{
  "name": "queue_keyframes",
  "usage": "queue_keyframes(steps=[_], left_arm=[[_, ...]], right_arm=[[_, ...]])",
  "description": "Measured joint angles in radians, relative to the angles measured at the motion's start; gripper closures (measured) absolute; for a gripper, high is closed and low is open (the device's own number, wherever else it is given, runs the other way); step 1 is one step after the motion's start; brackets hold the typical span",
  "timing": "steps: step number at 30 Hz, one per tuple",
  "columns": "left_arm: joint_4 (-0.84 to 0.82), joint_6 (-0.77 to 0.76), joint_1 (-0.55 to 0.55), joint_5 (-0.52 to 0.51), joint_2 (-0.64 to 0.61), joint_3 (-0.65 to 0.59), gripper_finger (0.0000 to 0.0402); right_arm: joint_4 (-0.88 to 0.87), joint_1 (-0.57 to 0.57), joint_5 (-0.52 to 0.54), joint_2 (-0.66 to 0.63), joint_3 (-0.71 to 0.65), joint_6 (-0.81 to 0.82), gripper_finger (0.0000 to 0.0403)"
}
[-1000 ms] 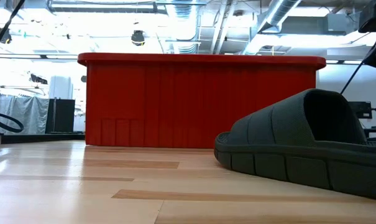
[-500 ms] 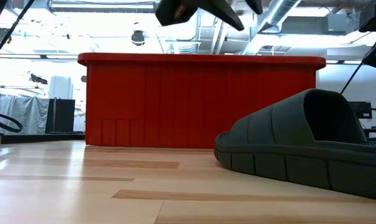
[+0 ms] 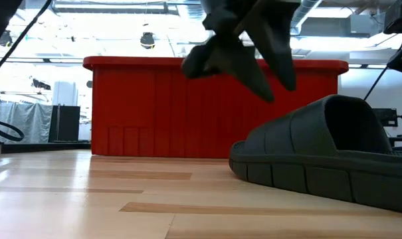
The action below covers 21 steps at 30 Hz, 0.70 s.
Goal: Pick and place slides into bin
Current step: Put the black slide into the red organizer bin
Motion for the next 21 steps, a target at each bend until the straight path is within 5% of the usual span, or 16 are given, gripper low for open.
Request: queue_keyframes(steps=[21], left_arm=[[-0.105,-0.069,0.028,-0.037,0.002,0.001,0.0294]], right_arm=[[0.002,0.0,0.0,0.0,0.0,0.0,0.0305]])
